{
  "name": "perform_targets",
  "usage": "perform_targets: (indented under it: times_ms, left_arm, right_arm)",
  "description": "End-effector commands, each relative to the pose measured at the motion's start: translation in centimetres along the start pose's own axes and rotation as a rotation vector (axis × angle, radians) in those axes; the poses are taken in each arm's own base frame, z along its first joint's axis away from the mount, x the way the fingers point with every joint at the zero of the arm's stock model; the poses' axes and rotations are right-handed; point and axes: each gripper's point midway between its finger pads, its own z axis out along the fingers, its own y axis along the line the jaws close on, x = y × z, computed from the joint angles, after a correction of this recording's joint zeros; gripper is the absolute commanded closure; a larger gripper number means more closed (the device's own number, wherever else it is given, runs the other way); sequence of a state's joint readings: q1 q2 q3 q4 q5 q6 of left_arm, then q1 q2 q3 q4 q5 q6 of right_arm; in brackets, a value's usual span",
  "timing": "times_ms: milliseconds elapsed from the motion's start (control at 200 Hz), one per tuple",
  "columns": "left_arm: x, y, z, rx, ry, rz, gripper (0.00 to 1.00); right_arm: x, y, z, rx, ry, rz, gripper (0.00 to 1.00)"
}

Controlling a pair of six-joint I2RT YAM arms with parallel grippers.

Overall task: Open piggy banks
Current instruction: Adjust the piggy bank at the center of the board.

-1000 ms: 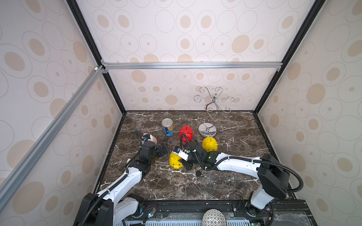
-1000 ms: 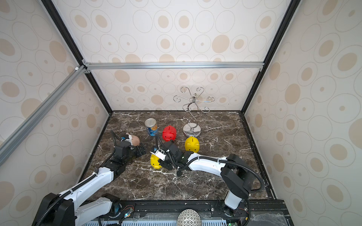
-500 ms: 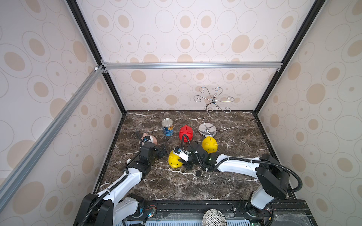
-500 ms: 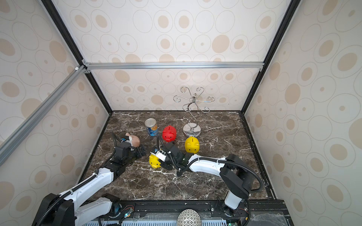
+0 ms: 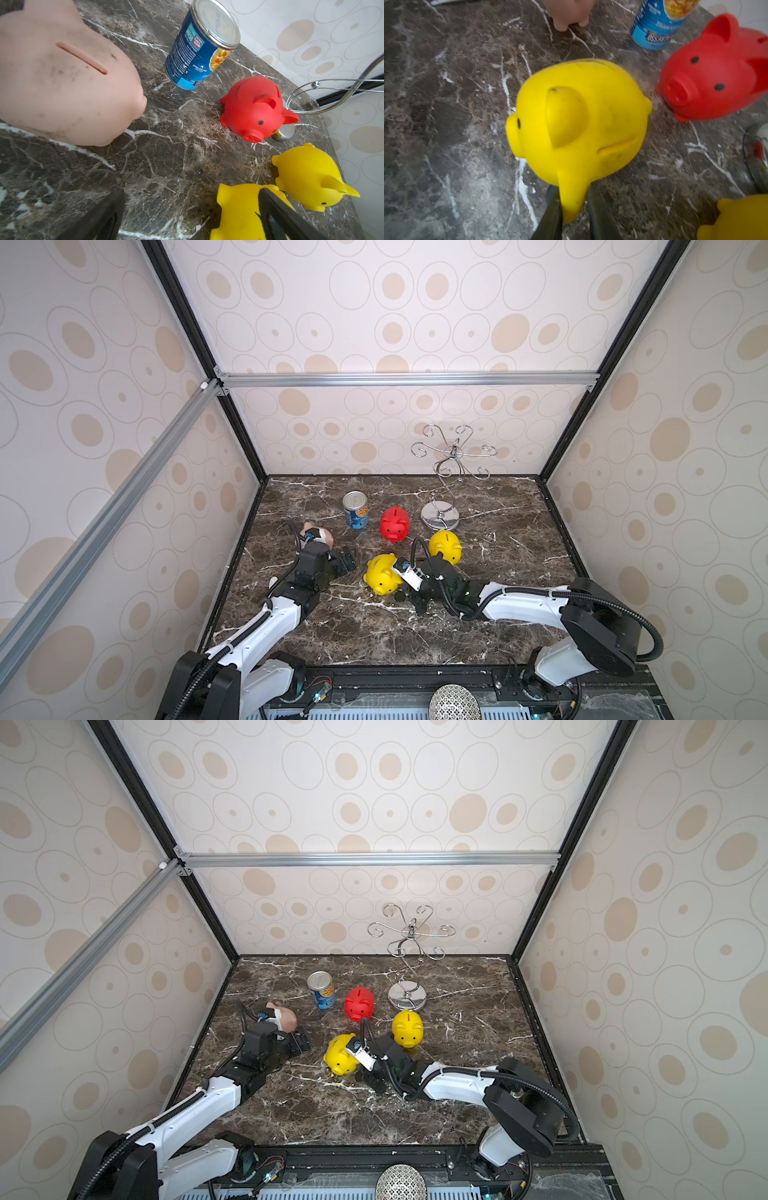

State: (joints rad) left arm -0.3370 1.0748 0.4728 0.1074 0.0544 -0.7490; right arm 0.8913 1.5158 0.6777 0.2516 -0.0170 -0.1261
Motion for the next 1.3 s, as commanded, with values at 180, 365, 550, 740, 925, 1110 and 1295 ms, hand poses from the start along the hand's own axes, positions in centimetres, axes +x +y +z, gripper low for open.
perform_targets:
  times_ms: [180,365,550,740,925,1110,1295]
  left_arm:
    - [-0.7,-0.9,-0.6,0.044,-0.03,-0.012,0.0]
    - [-0.4,-1.1,-0.5,0.056,-0.015,-0.012,0.0]
    - [-0.3,-1.1,-0.7,0.06,-0.012,-0.002,0.0]
    - [-0.1,-1.2,-0.7,0.073,-0.011,-0.005,0.0]
    - [-0.1,-2.2,-0.1,0.105,0.013,0.007,0.0]
    - [0.8,-4.2,0.6,0.162,0.057,0.041,0.0]
    - [2.0,-6.2,1.2,0.212,0.09,0.047,0.0]
  right_arm:
    - [1.3,-3.5,-0.3,0.104,0.04,0.083,0.67]
    - [0.5,-5.8,0.2,0.13,0.058,0.114,0.67]
    - [-0.3,-7.9,1.3,0.172,0.091,0.125,0.67]
    - [-1.8,-8.8,3.1,0.164,0.113,0.109,0.63]
    - [-4.8,-9.6,2.6,0.177,0.08,0.116,0.56]
    - [-5.6,-9.6,0.8,0.187,0.057,0.179,0.55]
    - [-4.7,-9.4,-0.9,0.202,0.049,0.269,0.53]
